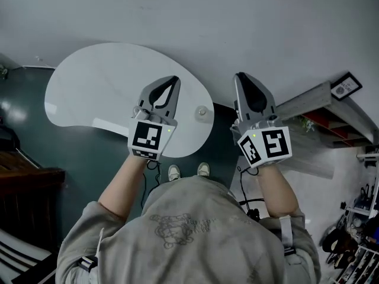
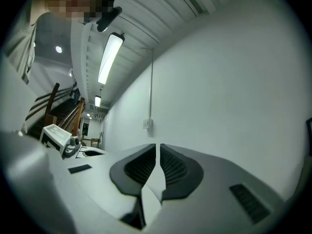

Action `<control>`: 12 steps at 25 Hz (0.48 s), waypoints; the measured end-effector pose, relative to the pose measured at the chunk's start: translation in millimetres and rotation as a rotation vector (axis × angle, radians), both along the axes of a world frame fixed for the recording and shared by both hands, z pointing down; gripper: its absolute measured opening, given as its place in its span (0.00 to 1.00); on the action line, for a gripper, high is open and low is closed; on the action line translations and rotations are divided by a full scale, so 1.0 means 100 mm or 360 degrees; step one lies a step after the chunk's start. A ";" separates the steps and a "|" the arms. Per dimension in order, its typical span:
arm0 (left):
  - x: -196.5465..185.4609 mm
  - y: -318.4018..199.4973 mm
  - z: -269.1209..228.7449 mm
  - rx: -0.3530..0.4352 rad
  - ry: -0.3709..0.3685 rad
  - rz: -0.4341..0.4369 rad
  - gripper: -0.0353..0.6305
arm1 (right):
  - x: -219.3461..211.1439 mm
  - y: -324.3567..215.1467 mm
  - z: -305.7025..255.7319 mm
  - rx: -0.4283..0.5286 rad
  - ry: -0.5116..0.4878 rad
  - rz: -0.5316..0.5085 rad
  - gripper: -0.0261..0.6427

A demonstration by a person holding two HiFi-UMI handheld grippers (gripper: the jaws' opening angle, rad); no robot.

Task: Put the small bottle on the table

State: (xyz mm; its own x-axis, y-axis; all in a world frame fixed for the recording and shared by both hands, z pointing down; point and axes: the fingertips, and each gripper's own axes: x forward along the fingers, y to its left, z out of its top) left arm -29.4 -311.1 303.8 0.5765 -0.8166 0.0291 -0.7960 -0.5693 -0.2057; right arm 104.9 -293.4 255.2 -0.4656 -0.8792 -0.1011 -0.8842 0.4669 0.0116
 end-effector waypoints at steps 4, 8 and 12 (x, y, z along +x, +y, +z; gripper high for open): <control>-0.03 0.20 -0.43 0.0078 0.0145 0.0015 0.08 | 0.03 0.26 -0.28 0.0046 -0.0008 -0.0043 0.10; -0.12 0.43 -0.69 0.0125 0.0236 0.0004 0.08 | 0.01 0.52 -0.36 0.0078 0.0076 -0.0072 0.10; -0.21 0.57 -0.73 0.0191 0.0181 -0.0022 0.08 | -0.02 0.73 -0.33 0.0178 0.0245 -0.0066 0.09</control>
State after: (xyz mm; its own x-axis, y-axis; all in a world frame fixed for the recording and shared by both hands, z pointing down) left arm -50.4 -254.2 230.6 0.5593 -0.8181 -0.1337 -0.8255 -0.5350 -0.1796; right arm 102.8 -220.6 222.2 -0.5188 -0.8461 -0.1220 -0.8479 0.4912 0.1994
